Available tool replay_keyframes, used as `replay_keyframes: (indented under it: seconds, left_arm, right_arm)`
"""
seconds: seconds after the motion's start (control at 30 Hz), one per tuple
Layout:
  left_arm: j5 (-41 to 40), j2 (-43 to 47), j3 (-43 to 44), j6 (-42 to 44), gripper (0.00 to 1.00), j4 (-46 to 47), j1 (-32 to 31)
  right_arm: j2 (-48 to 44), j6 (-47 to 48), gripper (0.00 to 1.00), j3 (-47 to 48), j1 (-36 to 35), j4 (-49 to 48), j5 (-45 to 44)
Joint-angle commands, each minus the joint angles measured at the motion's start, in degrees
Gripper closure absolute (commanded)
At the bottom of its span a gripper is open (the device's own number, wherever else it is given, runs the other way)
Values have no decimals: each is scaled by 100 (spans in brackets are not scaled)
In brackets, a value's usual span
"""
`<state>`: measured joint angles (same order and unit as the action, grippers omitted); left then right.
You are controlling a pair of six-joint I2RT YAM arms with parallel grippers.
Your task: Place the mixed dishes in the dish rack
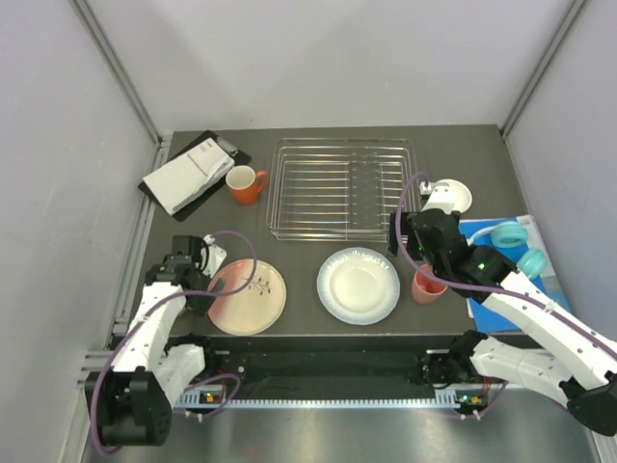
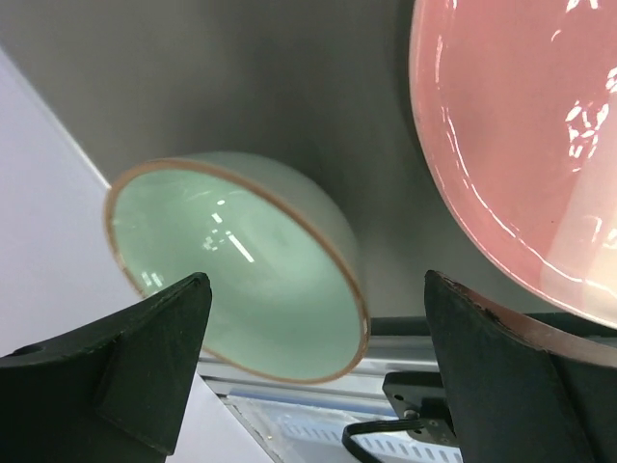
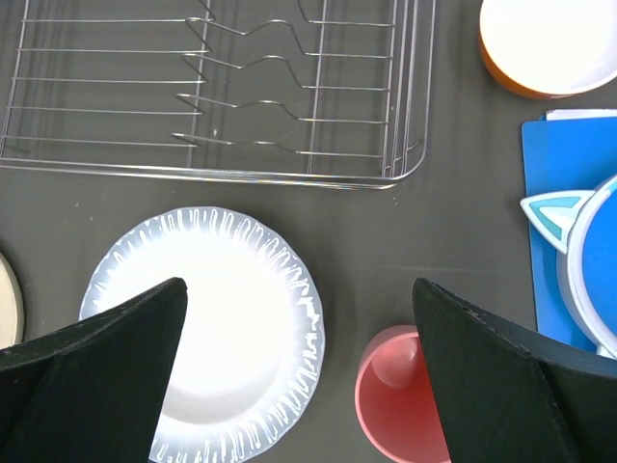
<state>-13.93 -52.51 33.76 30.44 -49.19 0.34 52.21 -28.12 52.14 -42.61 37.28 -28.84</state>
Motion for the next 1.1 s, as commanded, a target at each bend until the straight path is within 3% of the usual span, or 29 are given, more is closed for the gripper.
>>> replay_keyframes:
  seconds: [0.0,0.07,0.17,0.23,0.33,0.43,0.53,0.57,0.63,0.77,0.87,1.07]
  left_arm:
    - [-92,-154,-220,94,5,550,19]
    - [-109,-172,-282,94,6,682,10]
    - [-144,-242,-457,164,20,892,10]
    - [-302,-338,-616,191,38,1068,10]
    - [-399,-400,-765,261,56,1289,19]
    - [-391,-427,-766,244,63,1420,10]
    - [-391,-470,-713,191,81,1465,19]
    - [-434,-505,-695,182,92,1474,10]
    - [-496,-558,-616,121,99,1465,19]
    - [-646,-681,-20,-169,100,1036,62]
    - [-253,-655,911,-406,100,438,89]
    - [1136,-821,3809,-1126,100,-765,80]
  right_arm:
    - [-61,8,0,68,-72,-151,-69]
    - [-70,-1,0,86,-72,-142,-78]
    - [-79,-18,0,95,-72,-133,-95]
    - [-79,-44,0,95,-81,-124,-78]
    - [-114,-45,0,103,-72,-107,-60]
    - [-158,-53,0,103,-72,-72,-60]
    - [-184,-53,0,103,-72,-54,-60]
    - [-202,-62,0,112,-72,-36,-52]
    - [-193,-62,0,165,-72,-10,-34]
    - [-184,-45,0,261,-72,17,-25]
    - [-202,-9,0,314,-72,34,-16]
    - [-368,-97,0,402,-72,139,-227]
